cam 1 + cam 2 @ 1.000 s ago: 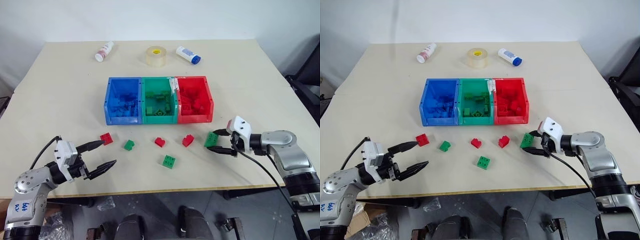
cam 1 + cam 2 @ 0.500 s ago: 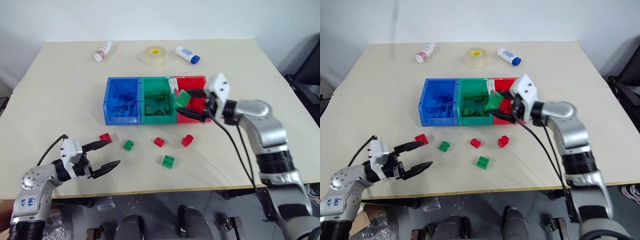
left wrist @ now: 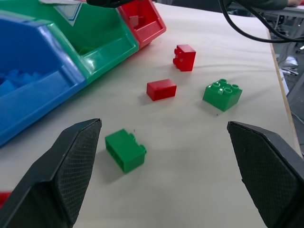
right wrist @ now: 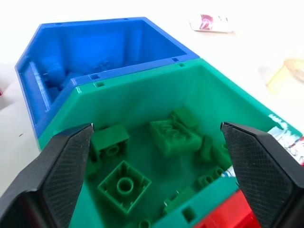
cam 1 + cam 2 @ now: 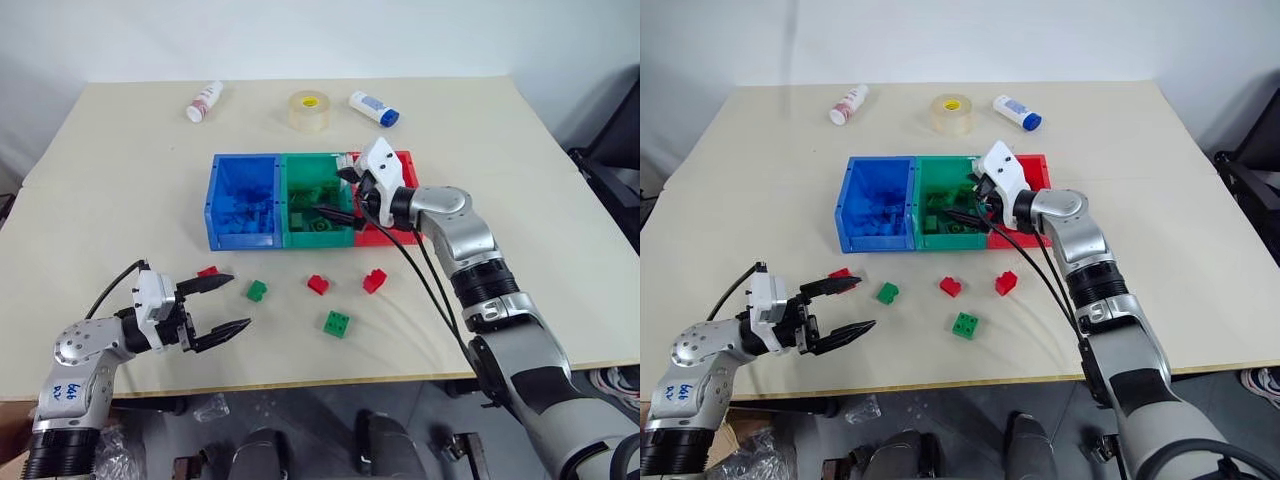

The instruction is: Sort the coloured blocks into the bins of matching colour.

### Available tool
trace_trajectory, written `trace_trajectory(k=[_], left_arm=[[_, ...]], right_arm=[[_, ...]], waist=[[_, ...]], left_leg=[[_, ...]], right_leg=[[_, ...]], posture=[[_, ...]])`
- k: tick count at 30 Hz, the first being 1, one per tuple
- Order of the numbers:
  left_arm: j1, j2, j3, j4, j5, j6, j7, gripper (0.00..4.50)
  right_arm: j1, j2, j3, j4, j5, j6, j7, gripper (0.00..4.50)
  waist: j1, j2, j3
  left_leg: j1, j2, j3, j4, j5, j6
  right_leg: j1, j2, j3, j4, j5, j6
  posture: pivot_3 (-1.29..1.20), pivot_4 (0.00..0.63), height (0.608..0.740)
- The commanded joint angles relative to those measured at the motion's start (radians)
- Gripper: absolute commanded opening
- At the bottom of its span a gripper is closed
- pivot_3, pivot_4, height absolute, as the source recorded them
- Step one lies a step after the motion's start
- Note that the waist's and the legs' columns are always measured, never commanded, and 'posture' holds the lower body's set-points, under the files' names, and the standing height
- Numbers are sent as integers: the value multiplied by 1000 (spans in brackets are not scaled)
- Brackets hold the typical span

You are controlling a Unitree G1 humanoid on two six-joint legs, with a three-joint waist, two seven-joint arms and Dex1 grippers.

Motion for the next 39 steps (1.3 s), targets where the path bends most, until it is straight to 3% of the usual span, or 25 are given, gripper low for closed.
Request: trace_trajectory(k=[1, 5, 10, 14, 17, 23, 31, 37, 39], left_arm=[[-34, -6, -9, 35, -3, -23, -26, 4500], [-68, -3, -18, 83, 1, -40, -51, 4500], [-97, -1, -13, 151, -4, -88, -110, 4500], [-101, 10, -11, 176, 15, -123, -123, 4500], [-108, 13, -12, 187, 14, -121, -126, 4500], [-103, 17, -11, 158, 8, -96, -116, 4500], [-21, 12, 16, 43, -12, -66, -76, 4500], [69, 16, 58, -48, -26, -48, -30, 4500], [92, 17, 68, -69, -29, -45, -19, 4500]], right_arm=[[111, -102, -26, -239, 66, 71, 113, 4471], [335, -289, -65, -546, 207, 177, 300, 4471], [662, -515, -247, -739, 276, 254, 333, 4471], [854, -598, -381, -779, 293, 257, 325, 4471], [899, -613, -405, -795, 302, 257, 316, 4471], [745, -548, -249, -764, 269, 262, 278, 4471], [469, -365, 45, -496, 93, 145, 286, 4471], [378, -265, 110, -338, 31, 63, 286, 4471], [377, -262, 109, -332, 34, 53, 299, 3961]], waist=[[5, 0, 0], [20, 0, 0], [25, 0, 0], [21, -1, 0], [16, -1, 0], [21, -1, 0], [20, -1, 0], [22, -1, 0], [22, -1, 0]], left_leg=[[0, 0, 0, 0, 0, 0], [-1, 0, 0, 0, 0, 0], [0, 0, 0, 0, -1, 1], [2, 0, 0, 0, -1, 1], [3, 1, 1, 0, -1, 0], [3, 1, 0, 1, -1, 0], [1, 1, 1, 1, -1, 1], [1, 1, 1, 1, -1, 1], [1, 1, 1, 1, -1, 1]], right_leg=[[0, 0, 0, 0, 0, 0], [0, 0, 0, -2, 0, 0], [1, 0, 0, -4, 0, 0], [3, 0, 0, -4, 0, 0], [3, 0, 0, -3, 0, 0], [3, 0, 0, -3, 0, 0], [2, 0, -1, -3, 0, 0], [1, 0, -1, -2, 0, 0], [1, 0, -1, -2, 0, 0]], posture=[[0, 150, 740], [0, 150, 740], [0, 150, 740], [0, 150, 740], [0, 150, 740], [0, 150, 740], [0, 150, 740], [0, 150, 740], [0, 150, 740]])
